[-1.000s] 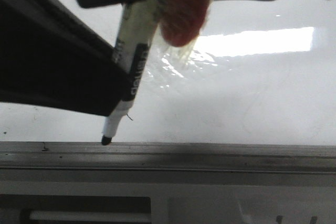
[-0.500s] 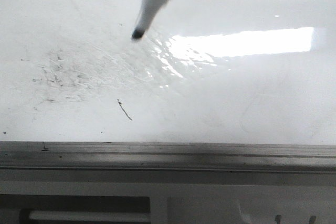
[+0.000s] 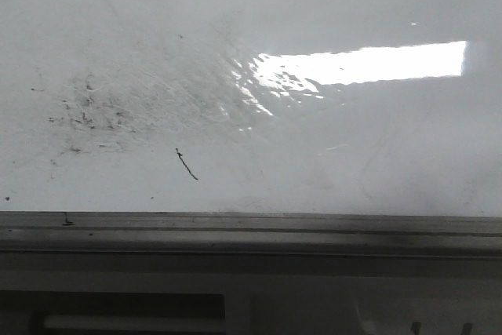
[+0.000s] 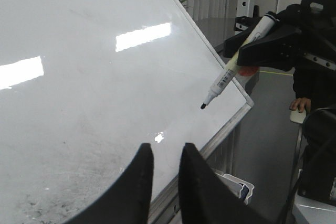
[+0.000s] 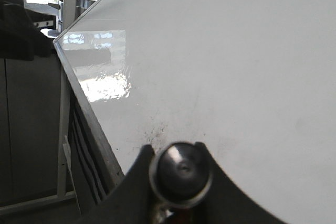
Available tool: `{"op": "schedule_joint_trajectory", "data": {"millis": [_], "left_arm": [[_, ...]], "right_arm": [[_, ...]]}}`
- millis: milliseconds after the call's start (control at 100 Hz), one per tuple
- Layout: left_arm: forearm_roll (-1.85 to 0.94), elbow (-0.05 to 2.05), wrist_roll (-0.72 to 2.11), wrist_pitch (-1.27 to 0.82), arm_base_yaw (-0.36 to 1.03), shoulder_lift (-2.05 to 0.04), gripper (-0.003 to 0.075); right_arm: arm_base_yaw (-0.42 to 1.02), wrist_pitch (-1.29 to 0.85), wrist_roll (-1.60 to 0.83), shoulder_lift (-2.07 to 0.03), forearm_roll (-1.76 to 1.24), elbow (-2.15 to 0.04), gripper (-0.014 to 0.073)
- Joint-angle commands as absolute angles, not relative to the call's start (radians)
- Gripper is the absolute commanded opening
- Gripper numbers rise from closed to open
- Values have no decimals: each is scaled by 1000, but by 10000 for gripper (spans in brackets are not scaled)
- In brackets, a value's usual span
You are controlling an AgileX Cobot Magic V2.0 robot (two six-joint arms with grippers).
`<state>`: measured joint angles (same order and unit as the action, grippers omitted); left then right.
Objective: Write number 8 on whiteboard
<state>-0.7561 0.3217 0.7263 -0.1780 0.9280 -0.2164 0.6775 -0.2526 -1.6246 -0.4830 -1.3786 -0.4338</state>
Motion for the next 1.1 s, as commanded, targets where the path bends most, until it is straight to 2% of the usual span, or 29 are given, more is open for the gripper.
{"op": "schedule_joint_trajectory", "data": {"millis": [0, 420, 750, 860, 960, 1090], "left_arm": [[-764, 314, 713, -107, 927, -199, -21], [-766, 237, 713, -109, 927, -201, -20], [-766, 229, 713, -110, 927, -201, -20], [-766, 229, 713, -110, 927, -201, -20], [-766, 229, 713, -110, 927, -201, -20], [-766, 229, 713, -110, 927, -201, -20]], "right_arm": [[680, -206, -1625, -482, -1396, -462, -42], [680, -173, -1625, -484, -1396, -462, -42], [680, -347, -1625, -484, -1391, -457, -42], [680, -341, -1617, -482, -1384, -459, -42], [680, -270, -1404, -465, -1119, -473, -42], [680, -189, -873, -443, -535, -498, -42]]}}
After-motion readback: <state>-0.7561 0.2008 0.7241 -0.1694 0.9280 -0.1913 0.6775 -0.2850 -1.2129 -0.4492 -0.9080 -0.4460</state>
